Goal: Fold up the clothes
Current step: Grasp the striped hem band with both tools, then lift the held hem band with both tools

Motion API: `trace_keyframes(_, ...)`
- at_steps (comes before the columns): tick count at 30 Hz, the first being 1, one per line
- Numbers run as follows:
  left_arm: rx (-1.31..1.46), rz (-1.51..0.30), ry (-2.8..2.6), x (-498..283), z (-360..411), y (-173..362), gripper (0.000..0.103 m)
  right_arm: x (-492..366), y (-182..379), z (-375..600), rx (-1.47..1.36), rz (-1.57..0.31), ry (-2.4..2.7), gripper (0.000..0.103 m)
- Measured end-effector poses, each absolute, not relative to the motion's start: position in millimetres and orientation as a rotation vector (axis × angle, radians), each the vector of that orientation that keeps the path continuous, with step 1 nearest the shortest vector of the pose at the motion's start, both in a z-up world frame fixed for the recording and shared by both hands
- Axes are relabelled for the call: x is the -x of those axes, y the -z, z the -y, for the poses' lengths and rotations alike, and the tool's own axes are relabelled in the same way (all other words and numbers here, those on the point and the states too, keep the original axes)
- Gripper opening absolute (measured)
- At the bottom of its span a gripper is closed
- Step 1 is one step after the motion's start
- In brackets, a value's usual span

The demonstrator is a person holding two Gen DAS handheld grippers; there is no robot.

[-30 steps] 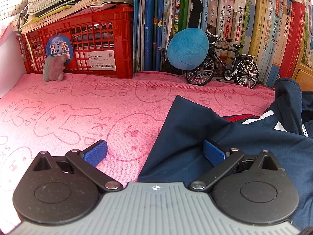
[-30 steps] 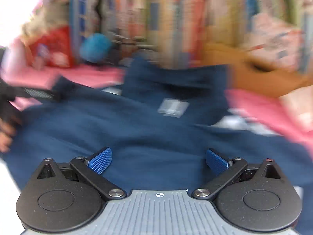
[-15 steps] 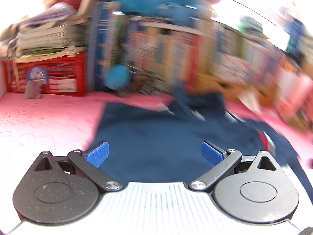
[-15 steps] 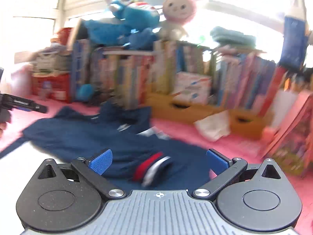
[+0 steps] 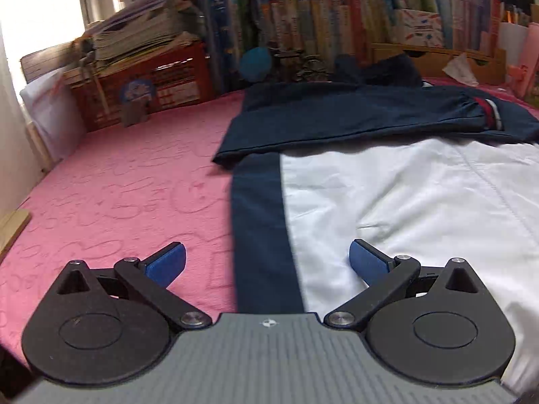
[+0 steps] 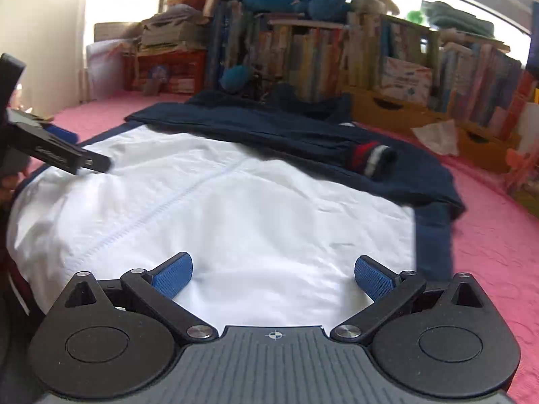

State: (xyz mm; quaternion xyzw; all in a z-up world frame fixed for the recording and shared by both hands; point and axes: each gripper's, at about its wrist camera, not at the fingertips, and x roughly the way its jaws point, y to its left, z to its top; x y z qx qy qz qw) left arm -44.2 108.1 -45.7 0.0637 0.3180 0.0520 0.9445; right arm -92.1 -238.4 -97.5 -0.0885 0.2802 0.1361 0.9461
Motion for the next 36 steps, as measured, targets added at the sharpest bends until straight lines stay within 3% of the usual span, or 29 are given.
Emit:
trace_keyframes(4, 0.039, -0.671, -0.08, 80.7, -142.8, 32.0, 0.101, 113.2, 86.5, 298.4, 0.088, -0.611, -0.116, 0.102)
trace_keyframes(9, 0.242, -0.702, 0.165, 134.4, -154.0, 29.2, 0.101, 157.6, 88.5, 334.4, -0.005, -0.713, -0.318, 0.103)
trace_keyframes(19, 0.412, -0.825, 0.229, 137.0, -146.3, 98.3, 0.101, 160.7, 125.7, 310.7, -0.039, -0.818, -0.517, 0.102)
trace_keyframes(21, 0.476, -0.84, 0.232, 130.0, -144.2, 110.4, 0.091, 150.0, 135.2, 309.7, -0.11, -0.847, -0.558, 0.101)
trace_keyframes(22, 0.51, -0.848, 0.238, 127.3, -143.3, 115.6, 0.082, 144.7, 139.1, 309.1, -0.149, -0.873, -0.581, 0.094)
trace_keyframes(23, 0.547, -0.856, 0.261, 127.7, -142.7, 117.0, 0.058, 139.3, 142.7, 308.4, -0.19, -0.902, -0.604, 0.088)
trace_keyframes(24, 0.561, -0.858, 0.282, 129.9, -141.5, 114.8, 0.044, 139.0, 142.3, 307.7, -0.209, -0.916, -0.612, 0.073)
trace_keyframes(27, 0.503, -0.86, 0.32, 139.3, -134.1, 95.9, 0.023, 144.1, 134.4, 307.0, -0.247, -0.934, -0.627, 0.052)
trace_keyframes(28, 0.493, -0.85, 0.344, 142.6, -132.0, 86.0, 0.022, 147.6, 128.6, 308.1, -0.259, -0.926, -0.636, 0.042)
trace_keyframes(30, 0.491, -0.802, 0.4, 146.3, -131.6, 61.2, 0.021, 151.8, 108.7, 311.7, -0.325, -0.889, -0.657, 0.032)
trace_keyframes(36, 0.444, -0.546, 0.513, 117.4, -134.6, -5.6, 0.021, 137.7, 43.0, 315.0, -0.443, -0.7, -0.721, 0.028)
